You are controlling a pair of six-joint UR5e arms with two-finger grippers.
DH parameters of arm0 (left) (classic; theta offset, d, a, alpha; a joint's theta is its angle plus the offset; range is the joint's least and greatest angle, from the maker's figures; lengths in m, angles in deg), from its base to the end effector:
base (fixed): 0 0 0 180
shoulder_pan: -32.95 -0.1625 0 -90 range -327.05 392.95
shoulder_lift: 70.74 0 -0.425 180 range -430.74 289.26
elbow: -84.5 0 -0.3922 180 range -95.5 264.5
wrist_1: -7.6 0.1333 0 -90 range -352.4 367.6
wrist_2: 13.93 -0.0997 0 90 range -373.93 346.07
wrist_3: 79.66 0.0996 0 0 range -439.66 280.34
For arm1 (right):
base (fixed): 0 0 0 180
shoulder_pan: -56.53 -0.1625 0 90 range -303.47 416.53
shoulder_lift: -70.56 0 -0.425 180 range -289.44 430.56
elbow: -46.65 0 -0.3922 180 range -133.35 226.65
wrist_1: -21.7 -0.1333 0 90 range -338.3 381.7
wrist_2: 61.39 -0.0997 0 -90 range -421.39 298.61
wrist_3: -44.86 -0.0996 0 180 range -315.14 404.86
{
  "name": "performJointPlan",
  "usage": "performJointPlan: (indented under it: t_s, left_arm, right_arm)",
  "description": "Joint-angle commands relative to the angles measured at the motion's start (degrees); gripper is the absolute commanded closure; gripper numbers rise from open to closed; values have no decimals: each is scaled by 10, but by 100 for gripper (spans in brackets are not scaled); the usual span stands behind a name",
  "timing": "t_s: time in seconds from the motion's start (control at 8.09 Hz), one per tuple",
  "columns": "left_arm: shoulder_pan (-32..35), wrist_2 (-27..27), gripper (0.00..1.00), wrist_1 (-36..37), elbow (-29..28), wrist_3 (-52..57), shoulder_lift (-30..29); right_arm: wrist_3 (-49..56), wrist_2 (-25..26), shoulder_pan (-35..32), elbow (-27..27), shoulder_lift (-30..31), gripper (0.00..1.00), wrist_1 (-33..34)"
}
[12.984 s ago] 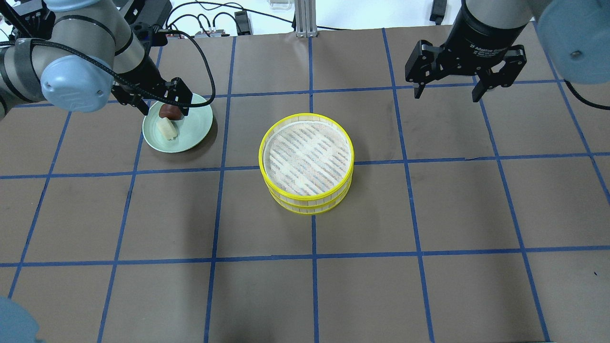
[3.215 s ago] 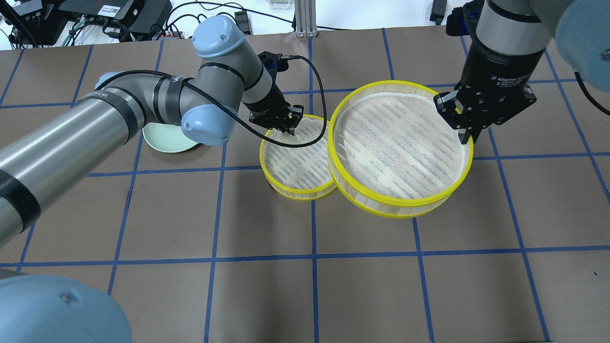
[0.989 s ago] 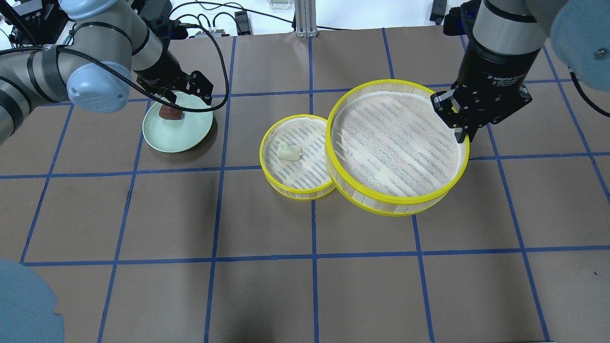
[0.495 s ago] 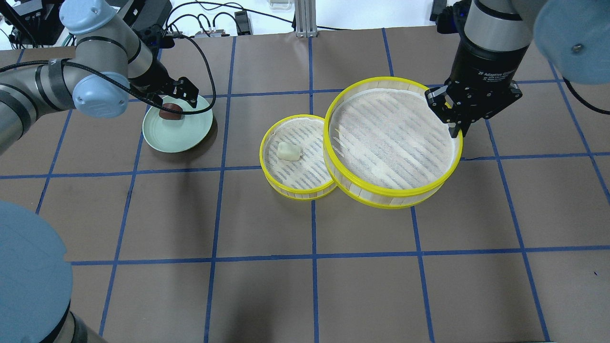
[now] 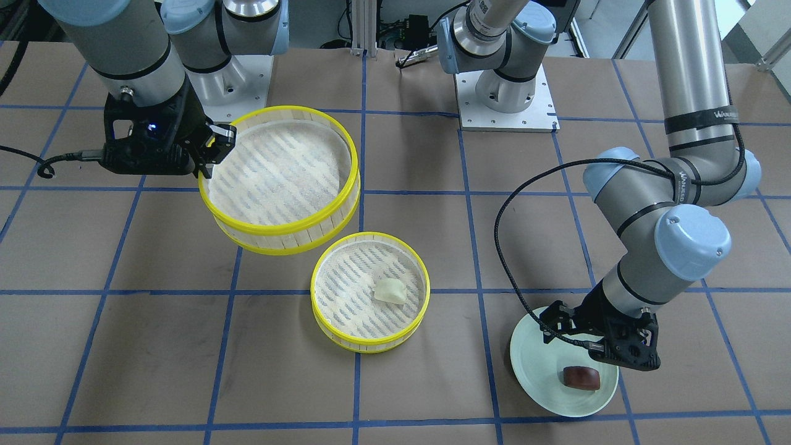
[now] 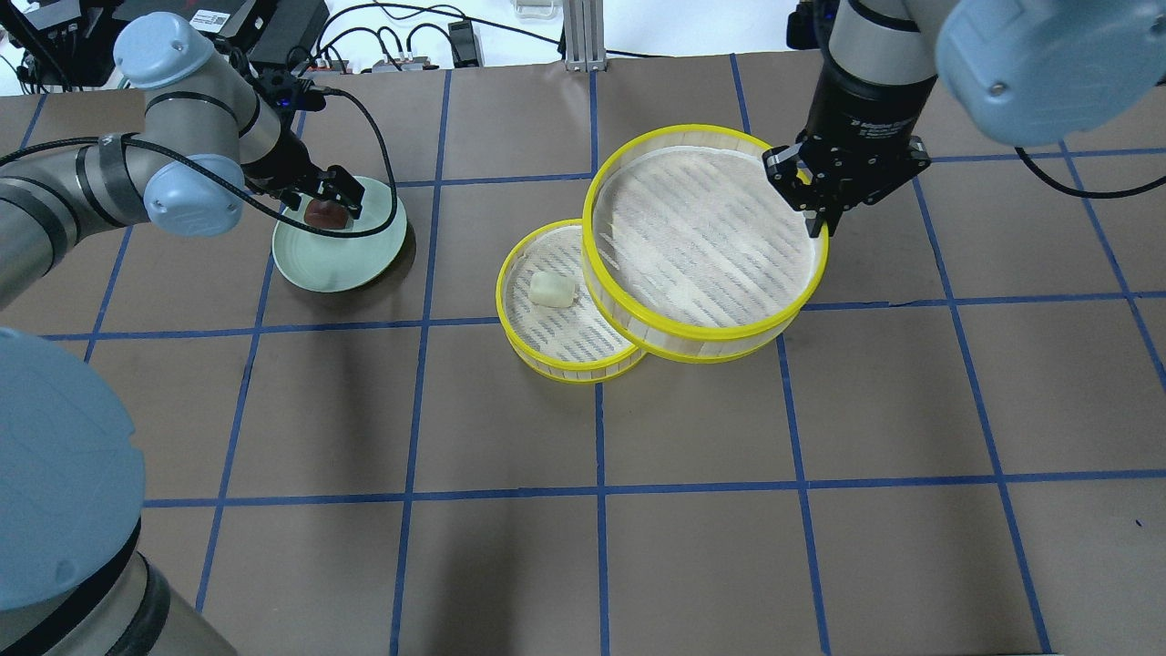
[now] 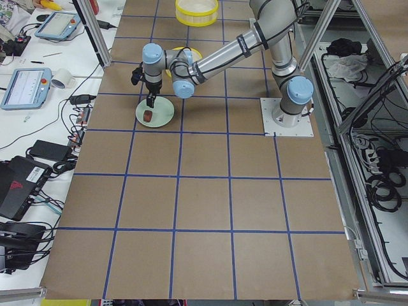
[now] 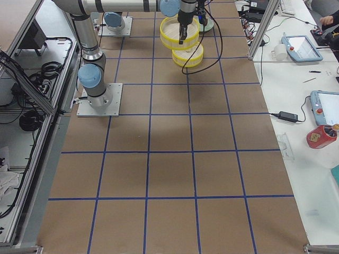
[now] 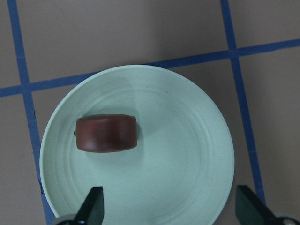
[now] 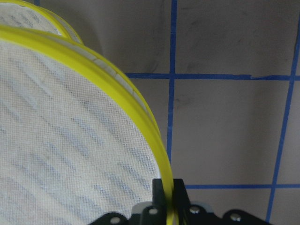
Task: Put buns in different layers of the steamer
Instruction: 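Restack the top tier with the right gripper while the left returns to the plate, then grasp the dark red-brown bun with the left gripper and lift it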
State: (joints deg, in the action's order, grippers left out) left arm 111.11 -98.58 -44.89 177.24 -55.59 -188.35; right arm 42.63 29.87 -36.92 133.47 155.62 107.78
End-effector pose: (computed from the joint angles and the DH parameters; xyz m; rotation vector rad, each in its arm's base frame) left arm -0.0069 -0.6622 0.2550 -0.3374 -3.0645 0.2279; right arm 0.1620 -0.5091 0.4649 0.0348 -3.1108 -0.1524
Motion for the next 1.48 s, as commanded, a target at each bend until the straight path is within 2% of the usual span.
performJointPlan:
  t_s: [0.0, 0.12, 0.25, 0.49, 0.62, 0.99, 1.24, 1.36]
  left_arm:
    - [-1, -39, 0, 4, 1, 91, -24]
    - [-1, -73, 0, 4, 1, 89, -25]
    - [-1, -75, 0, 12, -3, 82, -32]
    - [-1, -73, 0, 79, -4, 78, -54]
    - [-1, -62, 0, 82, -9, 51, -56]
    - [-1, -43, 0, 82, -29, 29, -79]
    - [-1, -45, 3, 82, -29, 30, -86]
    - [-1, -43, 9, 82, -28, 29, -88]
  right_arm:
    - [-53, 6, -58, -4, -73, 96, 66]
    - [-55, 5, -69, -5, -103, 96, 90]
    - [-56, 5, -74, -5, -124, 96, 109]
    - [-62, 5, -95, -4, -158, 96, 138]
    - [-75, 6, -110, -5, -175, 96, 152]
    - [-86, 6, -111, -4, -186, 96, 167]
    - [-94, 7, -111, -5, -194, 96, 184]
    - [-108, 6, -111, -5, -198, 96, 189]
